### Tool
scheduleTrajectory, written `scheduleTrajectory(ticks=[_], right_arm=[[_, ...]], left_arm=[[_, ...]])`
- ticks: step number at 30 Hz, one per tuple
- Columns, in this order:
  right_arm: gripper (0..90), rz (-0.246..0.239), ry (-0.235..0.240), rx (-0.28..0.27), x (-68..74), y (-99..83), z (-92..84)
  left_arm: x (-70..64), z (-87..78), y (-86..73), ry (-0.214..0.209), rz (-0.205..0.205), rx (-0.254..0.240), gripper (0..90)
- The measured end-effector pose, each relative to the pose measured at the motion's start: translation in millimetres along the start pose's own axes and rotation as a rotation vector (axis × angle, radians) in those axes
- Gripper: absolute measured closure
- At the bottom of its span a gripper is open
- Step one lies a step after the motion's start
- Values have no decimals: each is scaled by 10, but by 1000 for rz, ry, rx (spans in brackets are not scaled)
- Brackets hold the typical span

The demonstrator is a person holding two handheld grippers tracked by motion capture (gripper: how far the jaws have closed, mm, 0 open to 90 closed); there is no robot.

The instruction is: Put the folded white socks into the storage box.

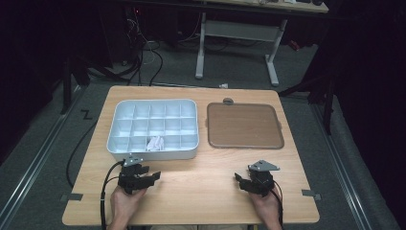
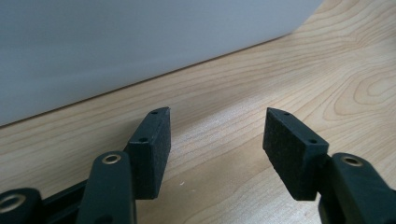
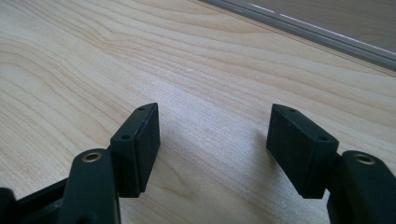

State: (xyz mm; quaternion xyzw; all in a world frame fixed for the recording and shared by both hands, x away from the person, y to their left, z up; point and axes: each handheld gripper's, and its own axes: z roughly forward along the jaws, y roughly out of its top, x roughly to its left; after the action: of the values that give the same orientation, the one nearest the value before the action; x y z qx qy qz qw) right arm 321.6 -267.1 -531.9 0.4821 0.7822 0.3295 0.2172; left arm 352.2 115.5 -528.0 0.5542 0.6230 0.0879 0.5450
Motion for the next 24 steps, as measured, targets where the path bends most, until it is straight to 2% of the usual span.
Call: scheduleTrajectory(ticks=[18, 24], right_arm=[[351, 0, 0, 0, 0, 0, 0], [351, 0, 0, 0, 0, 0, 0]], left_arm=[[-25, 94, -58, 8, 37, -25, 425], [-45, 119, -93, 14, 74, -40, 423]])
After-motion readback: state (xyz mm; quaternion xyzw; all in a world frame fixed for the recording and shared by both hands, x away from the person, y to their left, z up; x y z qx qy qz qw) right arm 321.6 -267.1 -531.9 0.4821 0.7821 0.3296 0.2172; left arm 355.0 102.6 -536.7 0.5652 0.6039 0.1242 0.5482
